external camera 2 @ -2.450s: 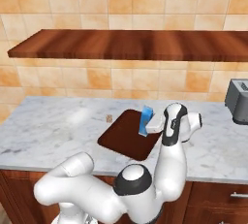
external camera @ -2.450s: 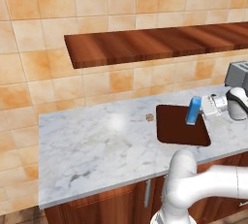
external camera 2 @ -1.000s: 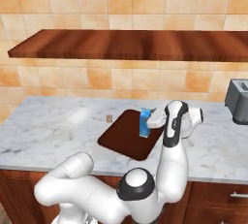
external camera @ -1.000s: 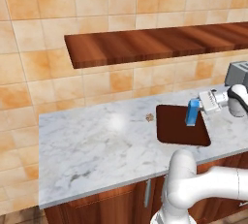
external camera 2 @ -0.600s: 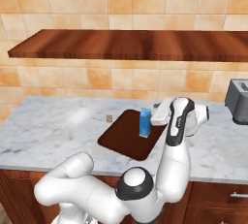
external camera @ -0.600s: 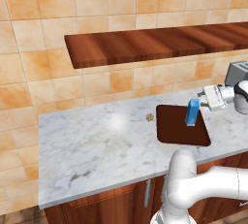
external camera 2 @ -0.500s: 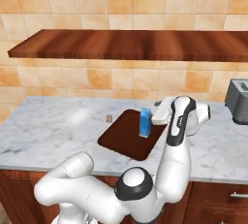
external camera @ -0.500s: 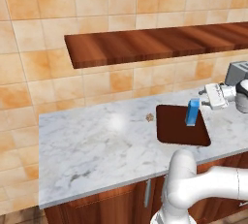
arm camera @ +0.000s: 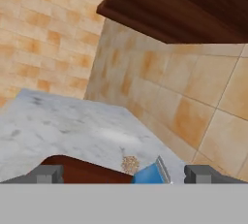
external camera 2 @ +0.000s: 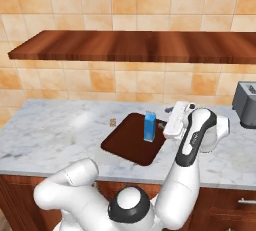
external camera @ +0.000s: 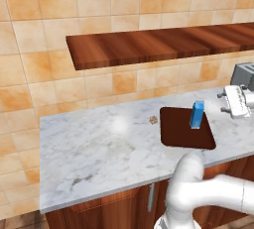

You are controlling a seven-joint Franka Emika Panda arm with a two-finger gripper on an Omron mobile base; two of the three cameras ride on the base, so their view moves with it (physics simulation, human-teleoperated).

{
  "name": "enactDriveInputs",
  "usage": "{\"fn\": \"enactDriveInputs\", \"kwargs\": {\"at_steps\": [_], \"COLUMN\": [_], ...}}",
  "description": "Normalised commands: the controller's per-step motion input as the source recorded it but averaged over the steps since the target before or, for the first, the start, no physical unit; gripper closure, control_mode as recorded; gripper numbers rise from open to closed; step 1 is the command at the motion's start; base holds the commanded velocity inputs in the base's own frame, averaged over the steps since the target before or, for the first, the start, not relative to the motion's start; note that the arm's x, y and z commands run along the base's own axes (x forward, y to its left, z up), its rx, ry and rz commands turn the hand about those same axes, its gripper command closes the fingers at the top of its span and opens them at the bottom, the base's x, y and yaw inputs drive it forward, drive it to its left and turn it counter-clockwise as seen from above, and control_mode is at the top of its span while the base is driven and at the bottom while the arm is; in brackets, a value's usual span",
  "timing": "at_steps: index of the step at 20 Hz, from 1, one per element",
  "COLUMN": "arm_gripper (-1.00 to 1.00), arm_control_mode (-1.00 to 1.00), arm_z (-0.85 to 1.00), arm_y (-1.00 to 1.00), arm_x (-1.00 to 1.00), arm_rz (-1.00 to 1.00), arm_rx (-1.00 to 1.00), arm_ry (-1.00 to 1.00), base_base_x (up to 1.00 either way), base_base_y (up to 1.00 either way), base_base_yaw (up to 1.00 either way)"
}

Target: Take out the milk from the fridge and place it on the tray on the counter. Then take the sugar cube near the tray and place it in the tray.

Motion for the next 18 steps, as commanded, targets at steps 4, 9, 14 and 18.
{"fn": "enactDriveInputs", "kwargs": {"at_steps": [4, 9, 14, 18], "arm_gripper": [-1.00, -1.00, -1.00, -1.00], "arm_control_mode": [-1.00, -1.00, -1.00, -1.00], "arm_z": [0.11, 0.04, 0.37, 0.02], "arm_y": [0.60, 0.95, 0.94, 0.87], "arm_x": [-1.00, -0.66, -0.09, -0.12], "arm_rz": [-0.12, -0.17, -0.17, -0.09], "arm_rx": [-0.04, -0.19, -0.29, -0.49], "arm_ry": [-0.07, -0.04, -0.03, 0.00], "base_base_x": [0.00, 0.00, 0.00, 0.00], "base_base_y": [0.00, 0.00, 0.00, 0.00], "base_base_yaw": [0.00, 0.00, 0.00, 0.00]}}
